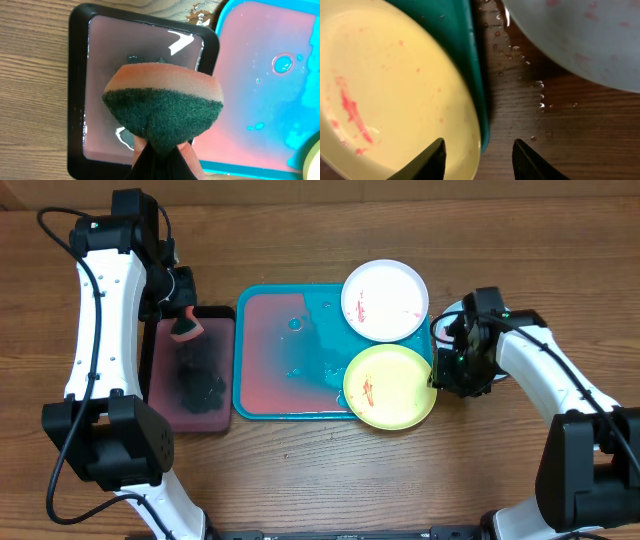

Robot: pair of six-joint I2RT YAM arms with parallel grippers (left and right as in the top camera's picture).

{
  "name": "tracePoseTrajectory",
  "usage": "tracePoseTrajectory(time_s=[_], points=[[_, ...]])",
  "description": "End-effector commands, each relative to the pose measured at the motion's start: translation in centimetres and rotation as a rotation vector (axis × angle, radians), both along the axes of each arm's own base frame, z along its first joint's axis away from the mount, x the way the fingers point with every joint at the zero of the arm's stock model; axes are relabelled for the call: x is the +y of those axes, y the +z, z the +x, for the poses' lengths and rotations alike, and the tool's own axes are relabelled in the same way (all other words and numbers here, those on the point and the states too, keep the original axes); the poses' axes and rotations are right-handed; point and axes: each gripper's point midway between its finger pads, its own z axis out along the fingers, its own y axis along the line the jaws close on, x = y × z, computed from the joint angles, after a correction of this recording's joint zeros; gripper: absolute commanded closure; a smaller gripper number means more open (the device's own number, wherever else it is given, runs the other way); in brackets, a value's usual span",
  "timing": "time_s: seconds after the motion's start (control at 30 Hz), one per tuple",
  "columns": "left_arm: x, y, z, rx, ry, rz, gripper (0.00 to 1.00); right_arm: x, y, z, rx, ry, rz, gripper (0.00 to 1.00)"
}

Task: Clean dirty plates on tray and stack at the side
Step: 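Move right gripper to the yellow plate rim and grasp it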

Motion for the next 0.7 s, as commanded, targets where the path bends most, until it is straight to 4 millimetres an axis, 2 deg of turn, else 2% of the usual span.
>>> tracePoseTrajectory(time_s=[0.0, 0.27, 0.4, 0.47, 0.53, 0.67], points=[[-0.5, 0.5, 0.1, -0.015, -0.034, 0.003, 0.96, -0.7, -1.3, -0.4, -0.006, 0.004, -0.047, 0.57], [-0.5, 0.5, 0.3, -0.024, -0.035, 0.004, 0.96, -0.4, -2.5, -0.4, -0.032, 0.02, -0.044, 0.7], [-0.5, 0.5, 0.3, -0.024, -0.035, 0.005, 0.96, 0.1, -2.5, -0.5, -0.034, 0.035, -0.044, 0.9], [-0.5, 0.5, 0.3, -0.024, -0.035, 0.005, 0.96, 0.3, -2.4, -0.6, -0.03, 0.043, -0.044, 0.96], [-0.5, 0.5, 0.3, -0.024, -0.035, 0.005, 0.96, 0.4, -2.2, -0.7, -0.023, 0.047, -0.045, 0.96], [-0.5, 0.5, 0.3, -0.024, -0.035, 0.005, 0.96, 1.1, -0.5, -1.1, 0.005, 0.056, -0.037, 0.96]])
